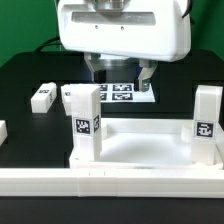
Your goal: Assemble desk
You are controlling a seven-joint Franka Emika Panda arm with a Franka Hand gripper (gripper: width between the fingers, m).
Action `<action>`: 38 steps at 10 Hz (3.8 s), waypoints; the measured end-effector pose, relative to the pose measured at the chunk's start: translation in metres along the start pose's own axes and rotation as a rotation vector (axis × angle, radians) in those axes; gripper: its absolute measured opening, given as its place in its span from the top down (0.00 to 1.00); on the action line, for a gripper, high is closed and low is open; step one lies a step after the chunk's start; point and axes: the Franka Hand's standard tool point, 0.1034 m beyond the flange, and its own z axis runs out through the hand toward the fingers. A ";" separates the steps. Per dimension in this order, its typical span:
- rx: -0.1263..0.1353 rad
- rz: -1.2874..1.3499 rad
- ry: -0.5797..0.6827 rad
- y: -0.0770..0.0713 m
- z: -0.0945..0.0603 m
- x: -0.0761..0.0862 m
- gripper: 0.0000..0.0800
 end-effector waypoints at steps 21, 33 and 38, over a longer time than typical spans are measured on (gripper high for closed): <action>-0.026 0.817 -0.055 0.034 0.066 -0.063 0.19; -0.084 0.807 -0.043 0.049 0.102 -0.069 0.91; -0.084 0.782 -0.041 0.053 0.102 -0.068 0.92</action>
Offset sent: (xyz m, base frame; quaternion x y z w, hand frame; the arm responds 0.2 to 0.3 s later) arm -0.0475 0.0209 -0.0036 -0.0338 0.0056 0.1463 0.9886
